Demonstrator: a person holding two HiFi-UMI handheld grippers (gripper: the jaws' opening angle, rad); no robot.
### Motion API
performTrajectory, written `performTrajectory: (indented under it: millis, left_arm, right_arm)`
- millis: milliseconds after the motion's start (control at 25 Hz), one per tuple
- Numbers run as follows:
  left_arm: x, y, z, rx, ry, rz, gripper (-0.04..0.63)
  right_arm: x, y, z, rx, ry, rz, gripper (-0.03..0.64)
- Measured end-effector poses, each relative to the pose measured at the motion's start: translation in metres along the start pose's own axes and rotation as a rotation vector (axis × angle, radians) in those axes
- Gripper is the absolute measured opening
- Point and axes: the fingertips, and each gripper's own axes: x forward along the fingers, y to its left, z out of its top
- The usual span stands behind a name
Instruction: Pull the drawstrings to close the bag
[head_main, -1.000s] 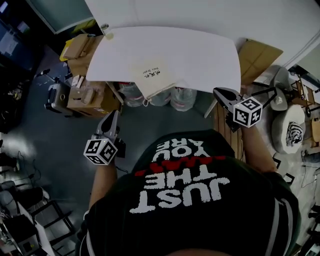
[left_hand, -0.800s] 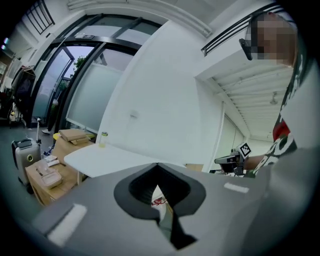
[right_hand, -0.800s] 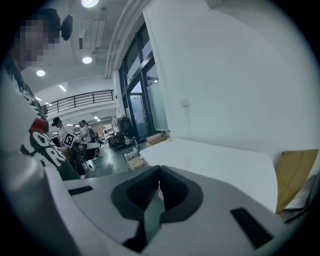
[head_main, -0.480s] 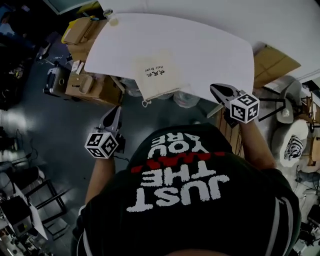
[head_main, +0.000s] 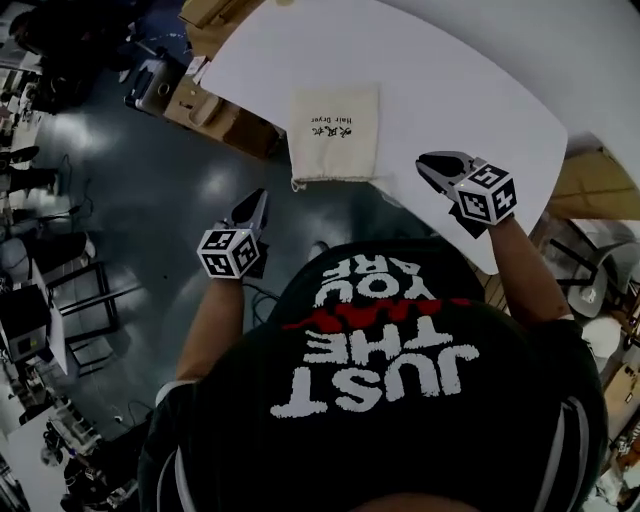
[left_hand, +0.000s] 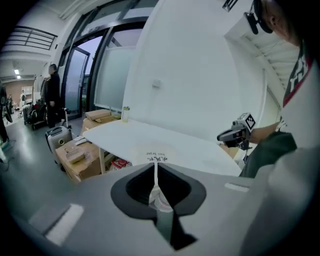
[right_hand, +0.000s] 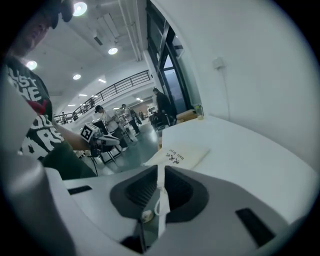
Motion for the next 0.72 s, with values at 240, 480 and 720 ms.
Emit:
performTrajectory:
  millis: [240,480,720]
  left_arm:
    - [0.036,0.032,-0.082,0.142,0.214,-0.087,0.105]
    - [0.090,0.055,-0.158,0.436,0.416,-0.143,0.183]
    - [0.136,0.062,-0.188,0.535,0.453,-0.139,0.184]
  right_arm:
    - [0.051,0.016,-0.031,0.045,0.088,0.002,0.090]
    - [0.079,0.023,-0.074,0.077,0.172,-0.075,0.112]
    - [0.100,0.015,-0.102,0.050,0.226,-0.128,0.121]
